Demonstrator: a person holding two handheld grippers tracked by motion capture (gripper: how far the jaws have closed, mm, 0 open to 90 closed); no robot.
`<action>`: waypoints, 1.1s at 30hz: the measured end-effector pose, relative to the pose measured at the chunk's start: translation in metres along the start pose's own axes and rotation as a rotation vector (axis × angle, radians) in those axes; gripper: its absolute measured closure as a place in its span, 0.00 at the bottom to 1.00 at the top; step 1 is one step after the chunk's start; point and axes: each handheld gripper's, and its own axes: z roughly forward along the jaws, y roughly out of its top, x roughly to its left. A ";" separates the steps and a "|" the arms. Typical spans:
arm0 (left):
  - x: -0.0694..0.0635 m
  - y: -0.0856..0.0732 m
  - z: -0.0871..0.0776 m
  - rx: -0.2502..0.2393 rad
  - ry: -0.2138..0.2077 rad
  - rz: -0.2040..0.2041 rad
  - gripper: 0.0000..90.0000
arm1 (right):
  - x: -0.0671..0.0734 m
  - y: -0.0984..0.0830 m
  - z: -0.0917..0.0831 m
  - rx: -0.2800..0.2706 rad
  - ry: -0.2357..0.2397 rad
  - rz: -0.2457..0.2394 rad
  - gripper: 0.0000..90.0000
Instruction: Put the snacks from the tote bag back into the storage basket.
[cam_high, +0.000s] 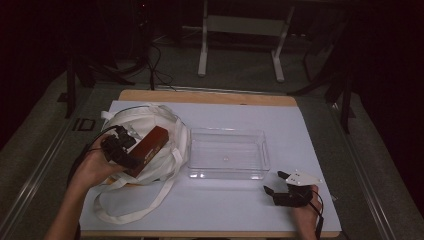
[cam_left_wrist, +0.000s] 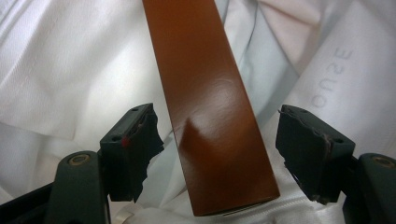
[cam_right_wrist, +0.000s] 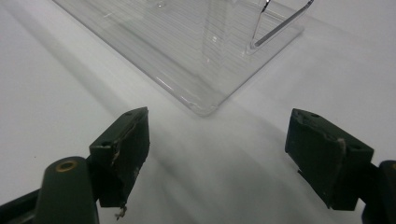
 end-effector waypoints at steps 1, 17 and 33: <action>0.000 0.000 0.001 0.002 -0.004 -0.002 0.32 | 0.000 0.000 0.000 0.000 0.000 0.000 0.24; 0.006 -0.007 0.015 0.083 -0.051 -0.066 0.32 | 0.000 0.000 0.000 0.000 0.001 0.000 0.24; 0.025 -0.006 0.026 0.185 -0.055 -0.058 0.43 | 0.000 0.000 0.000 0.004 0.002 -0.003 0.24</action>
